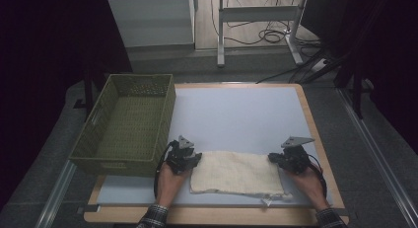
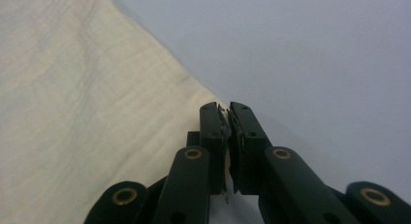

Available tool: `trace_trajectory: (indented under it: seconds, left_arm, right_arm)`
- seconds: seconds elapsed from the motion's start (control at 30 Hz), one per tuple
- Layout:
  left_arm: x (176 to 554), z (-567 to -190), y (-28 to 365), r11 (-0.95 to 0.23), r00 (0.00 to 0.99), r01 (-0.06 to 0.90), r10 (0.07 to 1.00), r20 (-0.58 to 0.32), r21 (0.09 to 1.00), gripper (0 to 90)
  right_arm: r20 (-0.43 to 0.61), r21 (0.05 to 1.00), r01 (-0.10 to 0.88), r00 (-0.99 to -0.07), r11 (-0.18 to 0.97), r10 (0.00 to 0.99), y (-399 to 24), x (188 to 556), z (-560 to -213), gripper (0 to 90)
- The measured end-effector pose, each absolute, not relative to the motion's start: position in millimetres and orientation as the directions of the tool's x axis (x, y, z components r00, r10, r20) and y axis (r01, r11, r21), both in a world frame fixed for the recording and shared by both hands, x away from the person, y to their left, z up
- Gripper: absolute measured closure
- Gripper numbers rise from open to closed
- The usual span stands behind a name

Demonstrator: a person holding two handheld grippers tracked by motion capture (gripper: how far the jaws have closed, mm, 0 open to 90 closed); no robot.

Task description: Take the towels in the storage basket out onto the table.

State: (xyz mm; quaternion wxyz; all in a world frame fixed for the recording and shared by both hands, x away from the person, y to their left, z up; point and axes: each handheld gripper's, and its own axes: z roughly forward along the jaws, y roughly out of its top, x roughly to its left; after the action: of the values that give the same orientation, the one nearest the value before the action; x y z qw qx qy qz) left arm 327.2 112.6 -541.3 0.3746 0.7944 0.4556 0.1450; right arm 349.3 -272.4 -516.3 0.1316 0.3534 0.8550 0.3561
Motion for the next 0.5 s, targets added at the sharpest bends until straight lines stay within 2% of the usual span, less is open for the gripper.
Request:
trace_trajectory:
  seconds: [0.1, 0.2, 0.3, 0.4, 0.5]
  left_arm:
    - [328, -542, 113, -0.300, 0.572, 0.608, 0.808, -0.144, 0.735, 80.4]
    - [325, -536, 114, -0.286, 0.578, 0.597, 0.802, -0.154, 0.749, 84.5]
    - [319, -525, 114, -0.262, 0.575, 0.573, 0.803, -0.154, 0.776, 84.8]
    - [322, -525, 111, -0.289, 0.567, 0.572, 0.816, -0.115, 0.768, 83.2]
    - [331, -533, 113, -0.283, 0.553, 0.589, 0.824, -0.122, 0.757, 69.9]
  right_arm:
    - [0.010, 0.718, 0.498, -0.706, 0.486, 0.708, -274, 358, -506, 85.4]
    - [-0.002, 0.728, 0.489, -0.699, 0.480, 0.715, -275, 371, -497, 85.4]
    - [-0.021, 0.734, 0.480, -0.691, 0.481, 0.723, -273, 386, -491, 85.3]
    - [0.000, 0.728, 0.506, -0.675, 0.463, 0.738, -272, 403, -494, 85.2]
    - [0.029, 0.708, 0.542, -0.664, 0.453, 0.748, -270, 412, -508, 84.1]
